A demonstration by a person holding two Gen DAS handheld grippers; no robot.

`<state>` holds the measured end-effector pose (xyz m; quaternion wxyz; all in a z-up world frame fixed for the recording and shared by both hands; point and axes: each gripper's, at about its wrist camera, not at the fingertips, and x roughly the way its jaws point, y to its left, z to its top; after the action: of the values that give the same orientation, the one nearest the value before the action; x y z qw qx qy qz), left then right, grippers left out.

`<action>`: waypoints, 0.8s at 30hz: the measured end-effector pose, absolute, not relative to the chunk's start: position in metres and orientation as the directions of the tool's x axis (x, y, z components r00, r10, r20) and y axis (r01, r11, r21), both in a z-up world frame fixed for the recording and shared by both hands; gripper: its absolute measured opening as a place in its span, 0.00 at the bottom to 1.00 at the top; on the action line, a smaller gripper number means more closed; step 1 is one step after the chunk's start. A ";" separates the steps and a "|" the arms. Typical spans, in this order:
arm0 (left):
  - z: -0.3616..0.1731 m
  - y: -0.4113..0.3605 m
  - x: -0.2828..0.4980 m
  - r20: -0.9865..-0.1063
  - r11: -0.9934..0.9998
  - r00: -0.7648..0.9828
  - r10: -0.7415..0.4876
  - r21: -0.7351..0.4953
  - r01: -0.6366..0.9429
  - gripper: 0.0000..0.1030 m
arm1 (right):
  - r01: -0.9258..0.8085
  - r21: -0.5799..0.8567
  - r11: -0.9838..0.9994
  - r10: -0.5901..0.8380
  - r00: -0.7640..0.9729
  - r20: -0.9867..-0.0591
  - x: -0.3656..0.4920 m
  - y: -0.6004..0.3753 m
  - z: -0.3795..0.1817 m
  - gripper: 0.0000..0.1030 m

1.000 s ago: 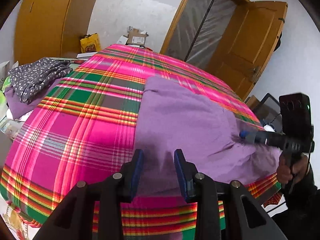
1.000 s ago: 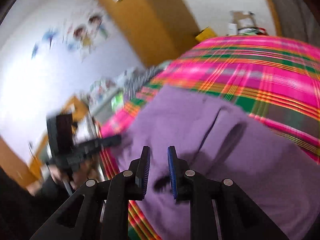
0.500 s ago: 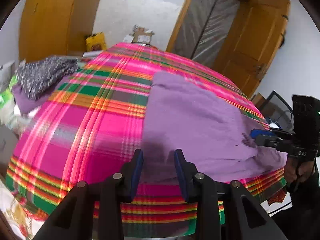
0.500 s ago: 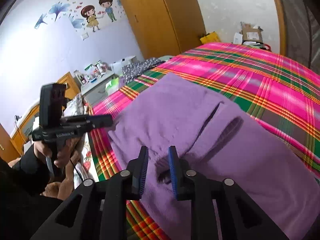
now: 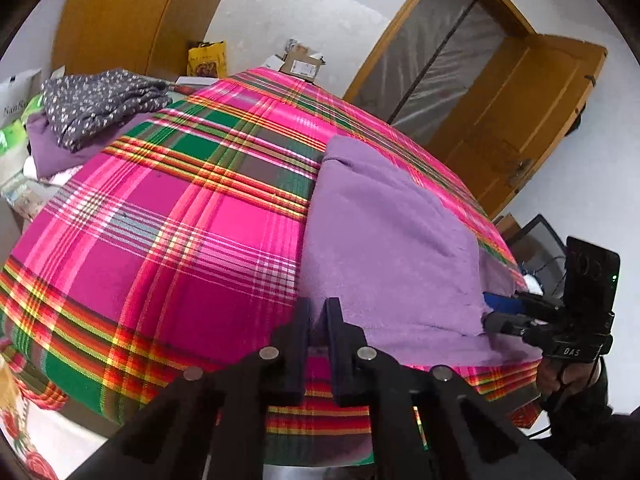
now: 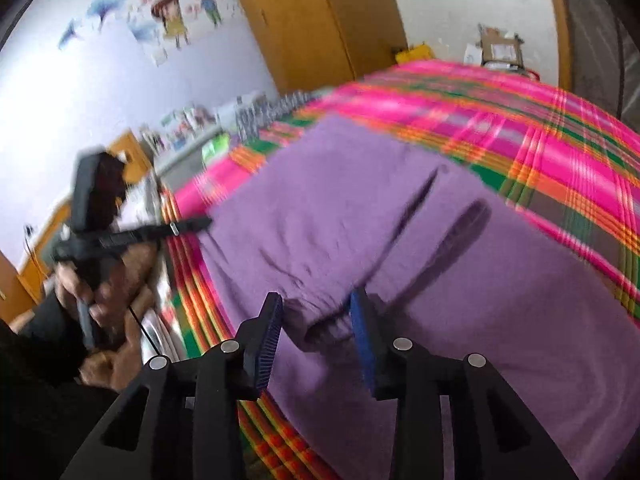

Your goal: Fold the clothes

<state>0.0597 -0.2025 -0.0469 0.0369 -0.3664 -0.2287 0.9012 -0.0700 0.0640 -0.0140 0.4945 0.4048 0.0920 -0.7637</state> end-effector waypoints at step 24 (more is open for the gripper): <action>-0.025 -0.178 0.030 -0.678 -0.953 -0.731 0.077 -0.264 0.145 0.09 | 0.881 0.238 -0.408 -0.703 -0.136 -0.698 -0.175 -0.047 0.047 0.37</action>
<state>0.0305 -0.1779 -0.0247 -0.0187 -0.3663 -0.1515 0.9179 -0.1746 -0.0472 0.0474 0.5317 0.3863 0.1158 -0.7448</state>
